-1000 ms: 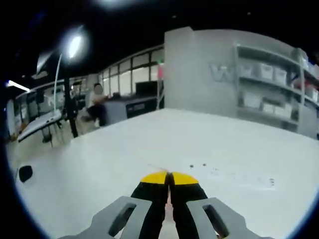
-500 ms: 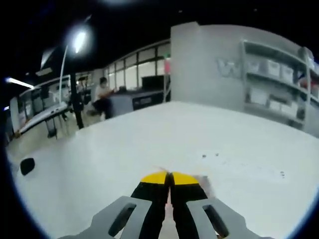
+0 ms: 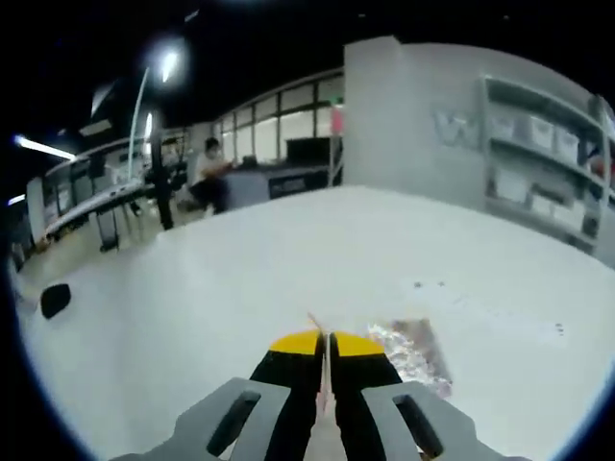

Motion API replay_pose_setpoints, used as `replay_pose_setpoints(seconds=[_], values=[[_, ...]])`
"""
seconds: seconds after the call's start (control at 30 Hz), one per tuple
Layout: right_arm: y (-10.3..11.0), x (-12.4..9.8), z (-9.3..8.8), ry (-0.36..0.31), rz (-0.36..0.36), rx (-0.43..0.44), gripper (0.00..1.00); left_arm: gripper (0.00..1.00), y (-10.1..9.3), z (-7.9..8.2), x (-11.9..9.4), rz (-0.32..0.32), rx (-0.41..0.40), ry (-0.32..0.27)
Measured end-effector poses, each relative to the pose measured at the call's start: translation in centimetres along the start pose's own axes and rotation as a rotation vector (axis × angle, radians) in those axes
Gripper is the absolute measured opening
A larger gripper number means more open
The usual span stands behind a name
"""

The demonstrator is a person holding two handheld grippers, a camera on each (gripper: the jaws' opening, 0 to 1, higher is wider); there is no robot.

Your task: Open the resealable bag by pulling the two sides of the seal apart until the entire bag opening is separated and visibly accessible.

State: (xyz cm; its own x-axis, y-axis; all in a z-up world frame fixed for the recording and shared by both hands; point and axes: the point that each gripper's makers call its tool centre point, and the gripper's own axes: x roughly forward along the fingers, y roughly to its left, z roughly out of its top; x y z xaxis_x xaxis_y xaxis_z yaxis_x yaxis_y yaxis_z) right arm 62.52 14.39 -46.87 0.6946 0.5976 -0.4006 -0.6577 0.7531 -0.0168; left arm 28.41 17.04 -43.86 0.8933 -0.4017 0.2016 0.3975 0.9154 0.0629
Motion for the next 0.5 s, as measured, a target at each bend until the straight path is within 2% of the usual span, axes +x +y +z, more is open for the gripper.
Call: replay_pose_setpoints(seconds=[0.17, 0.3, 0.5], values=[[0.08, -0.21, -0.29, 0.001, -0.006, -0.029, 0.03, 0.99, 0.01, 0.04, -0.03, 0.001, -0.005, -0.001], [0.3, -0.25, -0.41, -0.001, -0.007, -0.041, 0.1, 0.99, 0.06, 0.12, -0.08, 0.003, -0.009, -0.004], [0.38, -0.22, -0.47, -0.002, -0.009, -0.062, 0.12, 0.99, 0.03, 0.11, -0.14, 0.003, -0.009, -0.003]])
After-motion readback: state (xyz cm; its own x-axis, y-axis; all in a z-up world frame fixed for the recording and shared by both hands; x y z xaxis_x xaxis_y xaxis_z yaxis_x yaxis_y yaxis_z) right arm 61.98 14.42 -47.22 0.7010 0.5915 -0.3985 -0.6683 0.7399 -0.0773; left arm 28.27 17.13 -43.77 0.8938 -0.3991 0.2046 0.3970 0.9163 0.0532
